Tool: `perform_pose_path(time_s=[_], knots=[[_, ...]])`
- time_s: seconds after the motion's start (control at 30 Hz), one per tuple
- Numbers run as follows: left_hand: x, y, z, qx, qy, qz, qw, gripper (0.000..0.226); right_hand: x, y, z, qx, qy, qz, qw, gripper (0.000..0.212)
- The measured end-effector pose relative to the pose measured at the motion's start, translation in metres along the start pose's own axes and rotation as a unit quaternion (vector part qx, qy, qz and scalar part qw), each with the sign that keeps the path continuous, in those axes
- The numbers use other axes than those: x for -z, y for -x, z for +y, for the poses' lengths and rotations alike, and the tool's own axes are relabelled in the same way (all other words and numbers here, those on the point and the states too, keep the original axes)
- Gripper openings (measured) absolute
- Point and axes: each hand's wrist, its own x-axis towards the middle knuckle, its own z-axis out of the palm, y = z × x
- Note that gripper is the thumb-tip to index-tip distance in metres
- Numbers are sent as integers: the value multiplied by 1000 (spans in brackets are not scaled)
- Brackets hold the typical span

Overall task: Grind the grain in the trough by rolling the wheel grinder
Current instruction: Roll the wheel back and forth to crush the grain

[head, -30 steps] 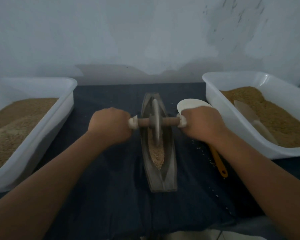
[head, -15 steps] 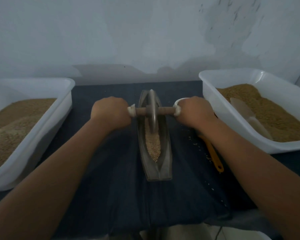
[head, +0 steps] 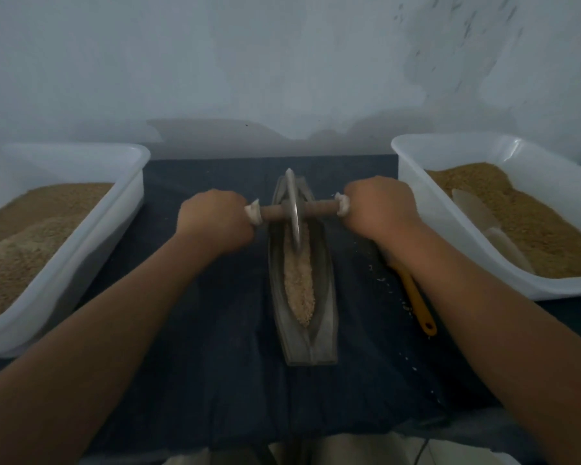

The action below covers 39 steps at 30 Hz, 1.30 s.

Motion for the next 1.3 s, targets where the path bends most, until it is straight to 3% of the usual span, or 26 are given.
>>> perform_pose_path(time_s=[0.17,0.33,0.53,0.67,0.87,1.0,1.13,1.2,1.3], knots=[[7,20,-1,-32,-14,-23,999,28,8,20,4,14,-22,-49,998,34],[4,78,-13,-140,-73,132,979,42,24,83,19,47,-95,-174,979,42],[-3,9,-4,-17,0,-2,1000,30,11,18,-1,25,8,-3,1000,39],[6,3,1,0,13,-19,1000,25,7,-6,0,6,19,-53,998,40],[15,76,-10,-101,-28,-3,994,29,25,73,19,49,-96,-217,970,36],[15,68,-8,-98,-42,5,994,36,23,77,15,47,-90,-170,980,41],[25,3,6,-52,-54,-14,997,31,9,23,0,-30,-57,-85,994,32],[29,-13,10,-45,-59,-8,997,34,5,7,-2,-54,-70,-105,990,33],[29,2,12,-56,-58,-5,997,32,4,14,1,-22,-59,-114,992,33]])
